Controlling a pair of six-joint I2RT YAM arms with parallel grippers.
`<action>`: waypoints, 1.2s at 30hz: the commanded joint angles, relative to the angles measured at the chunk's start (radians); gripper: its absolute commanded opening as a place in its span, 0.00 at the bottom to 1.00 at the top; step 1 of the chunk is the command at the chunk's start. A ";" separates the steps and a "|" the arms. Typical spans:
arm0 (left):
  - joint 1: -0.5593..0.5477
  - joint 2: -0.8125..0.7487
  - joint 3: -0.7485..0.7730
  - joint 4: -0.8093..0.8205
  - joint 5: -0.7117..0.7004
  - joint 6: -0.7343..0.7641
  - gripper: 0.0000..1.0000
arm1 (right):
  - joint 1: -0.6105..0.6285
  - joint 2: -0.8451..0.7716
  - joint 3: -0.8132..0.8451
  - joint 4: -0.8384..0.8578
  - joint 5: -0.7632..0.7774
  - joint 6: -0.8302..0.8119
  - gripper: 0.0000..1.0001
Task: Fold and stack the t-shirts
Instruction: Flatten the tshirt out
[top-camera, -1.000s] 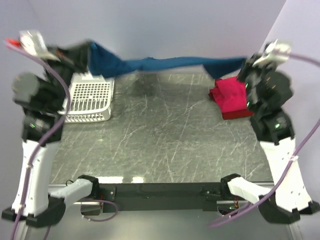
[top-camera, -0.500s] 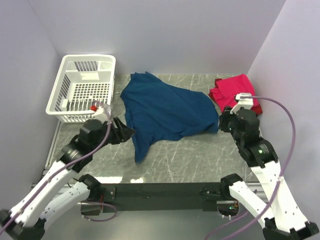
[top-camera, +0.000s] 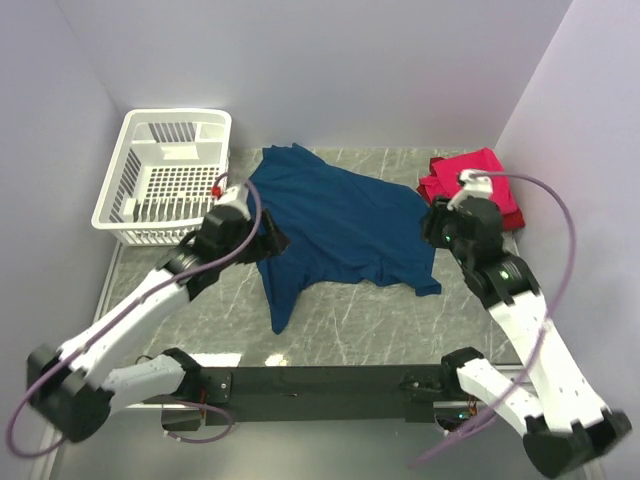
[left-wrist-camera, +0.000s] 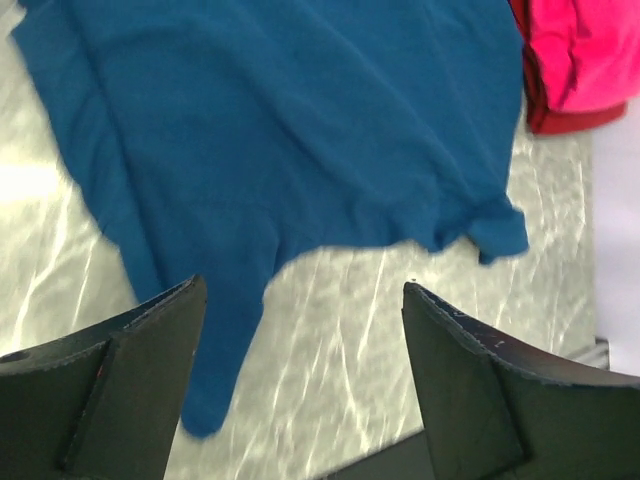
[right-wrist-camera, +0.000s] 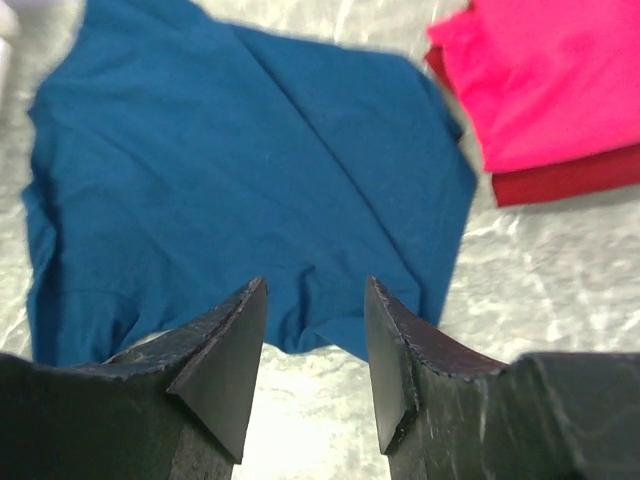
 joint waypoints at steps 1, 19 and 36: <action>-0.006 0.129 0.114 0.147 -0.029 0.041 0.86 | 0.000 0.142 -0.026 0.115 -0.004 0.053 0.50; 0.053 0.707 0.286 0.188 0.036 0.093 0.91 | -0.030 0.861 0.198 0.212 -0.083 0.137 0.48; 0.174 0.847 0.341 0.182 0.056 0.153 0.92 | -0.068 1.247 0.600 0.054 -0.157 0.119 0.47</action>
